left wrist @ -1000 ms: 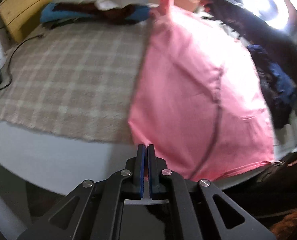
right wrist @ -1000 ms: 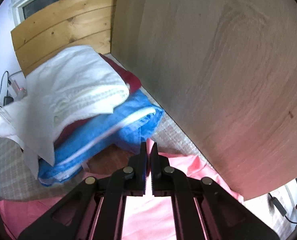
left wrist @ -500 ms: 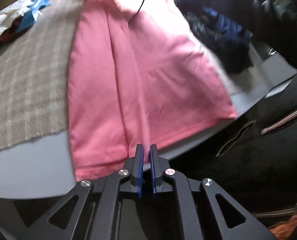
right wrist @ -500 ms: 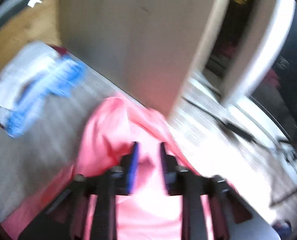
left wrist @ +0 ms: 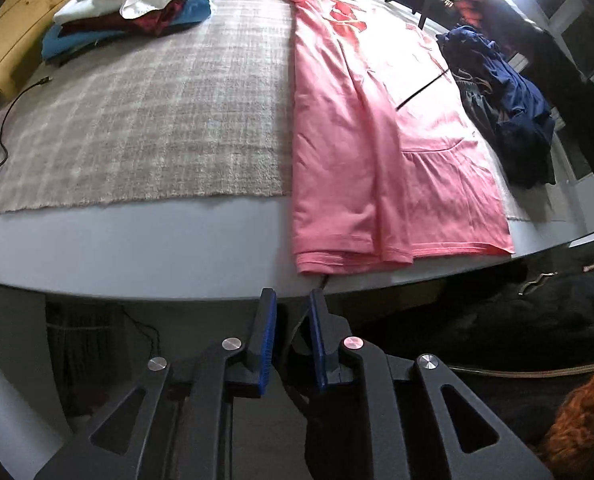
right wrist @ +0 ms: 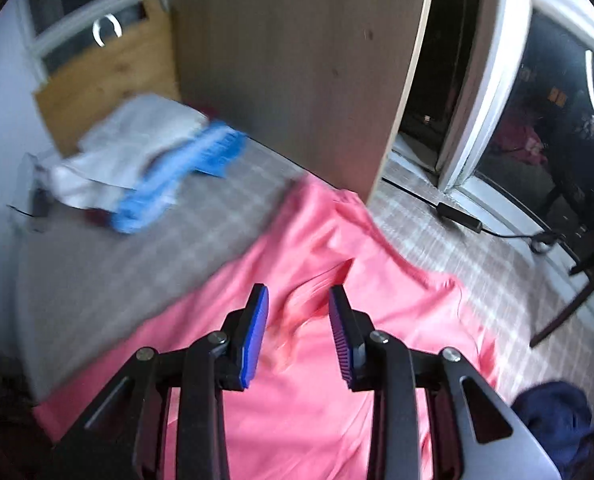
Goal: Fold clothes
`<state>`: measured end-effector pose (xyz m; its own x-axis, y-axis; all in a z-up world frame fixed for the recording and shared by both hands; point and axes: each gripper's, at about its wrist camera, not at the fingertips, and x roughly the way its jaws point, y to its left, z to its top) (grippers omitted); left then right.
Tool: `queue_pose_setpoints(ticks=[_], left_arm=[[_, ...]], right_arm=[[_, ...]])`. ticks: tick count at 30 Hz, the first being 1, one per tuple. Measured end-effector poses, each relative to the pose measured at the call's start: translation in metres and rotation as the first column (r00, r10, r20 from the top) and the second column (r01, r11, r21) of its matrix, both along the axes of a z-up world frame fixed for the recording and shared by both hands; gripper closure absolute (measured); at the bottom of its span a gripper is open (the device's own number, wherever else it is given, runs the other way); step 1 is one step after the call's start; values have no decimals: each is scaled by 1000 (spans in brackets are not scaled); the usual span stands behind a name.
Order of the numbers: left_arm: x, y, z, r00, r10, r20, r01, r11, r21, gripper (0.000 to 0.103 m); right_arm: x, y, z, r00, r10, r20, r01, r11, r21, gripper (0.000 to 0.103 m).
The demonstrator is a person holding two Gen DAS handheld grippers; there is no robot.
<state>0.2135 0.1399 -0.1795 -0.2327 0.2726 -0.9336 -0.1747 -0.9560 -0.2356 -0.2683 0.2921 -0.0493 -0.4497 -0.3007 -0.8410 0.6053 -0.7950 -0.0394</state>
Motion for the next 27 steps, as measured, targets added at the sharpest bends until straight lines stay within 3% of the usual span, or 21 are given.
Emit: queue_pose_setpoints(ticks=[5, 8, 9, 12, 14, 18, 20, 22, 27], left_arm=[[-11, 7, -8, 1000, -2, -3, 2, 999, 44, 85], [8, 3, 4, 1000, -28, 13, 28, 999, 28, 85], [15, 2, 8, 999, -37, 19, 36, 999, 23, 85], [34, -2, 20, 997, -63, 36, 62, 998, 6, 85], [53, -11, 17, 994, -39, 103, 43, 998, -35, 85], [86, -6, 5, 981, -24, 193, 27, 1000, -12, 86], [102, 10, 0, 973, -64, 221, 65, 998, 5, 86], [106, 24, 1, 977, -98, 189, 106, 994, -32, 86], [60, 32, 12, 997, -50, 52, 51, 998, -28, 83]], right_arm=[[37, 17, 38, 1000, 24, -12, -24, 1000, 7, 72], [59, 28, 60, 999, 39, -19, -39, 999, 11, 52], [67, 31, 68, 999, 44, -22, -44, 999, 13, 51], [74, 20, 36, 998, 55, -4, -55, 998, 26, 52], [77, 11, 2, 996, 77, 51, -77, 997, 7, 52], [93, -6, -54, 988, 135, 79, -142, 986, 91, 52], [107, 3, -60, 980, 153, 126, -161, 985, 56, 54], [123, 13, -59, 973, 169, 154, -174, 985, 19, 59], [163, 18, -36, 962, 226, 152, -231, 973, 16, 59]])
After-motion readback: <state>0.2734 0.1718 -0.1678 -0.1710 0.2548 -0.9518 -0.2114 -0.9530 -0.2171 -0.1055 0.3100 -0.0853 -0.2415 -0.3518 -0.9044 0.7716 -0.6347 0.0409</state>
